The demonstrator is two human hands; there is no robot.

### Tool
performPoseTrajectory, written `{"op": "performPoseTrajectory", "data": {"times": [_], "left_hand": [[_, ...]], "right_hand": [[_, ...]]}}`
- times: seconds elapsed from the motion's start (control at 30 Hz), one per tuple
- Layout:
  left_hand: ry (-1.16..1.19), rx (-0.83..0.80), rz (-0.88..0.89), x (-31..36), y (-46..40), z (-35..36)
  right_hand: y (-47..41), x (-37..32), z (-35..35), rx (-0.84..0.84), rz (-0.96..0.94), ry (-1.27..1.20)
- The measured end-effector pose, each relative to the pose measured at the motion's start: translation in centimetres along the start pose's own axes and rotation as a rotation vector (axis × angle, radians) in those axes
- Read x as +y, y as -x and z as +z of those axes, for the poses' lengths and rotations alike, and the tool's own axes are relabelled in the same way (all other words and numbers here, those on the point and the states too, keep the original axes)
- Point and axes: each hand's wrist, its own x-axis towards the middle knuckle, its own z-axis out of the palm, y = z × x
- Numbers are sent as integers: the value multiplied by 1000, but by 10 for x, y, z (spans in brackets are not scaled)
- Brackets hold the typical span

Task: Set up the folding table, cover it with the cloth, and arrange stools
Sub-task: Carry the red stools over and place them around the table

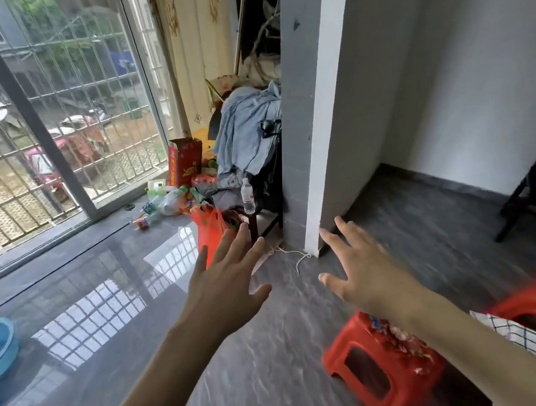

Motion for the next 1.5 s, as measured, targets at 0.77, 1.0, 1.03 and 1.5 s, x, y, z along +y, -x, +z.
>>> {"op": "performPoseTrajectory", "data": {"times": [0.77,1.0,1.03,1.5], "left_hand": [[58,-115,686,16,-345,79],[42,-211,932,119,-438,112],[41,-213,962,132,-449,117],[-66,-347,1681,288,-520,212]], "right_hand": [[-172,105,17,146,684,57],[-164,200,13,138,982,20],[-162,213,11,134,1016,25],[-138,245,58,135,1608,-113]]}}
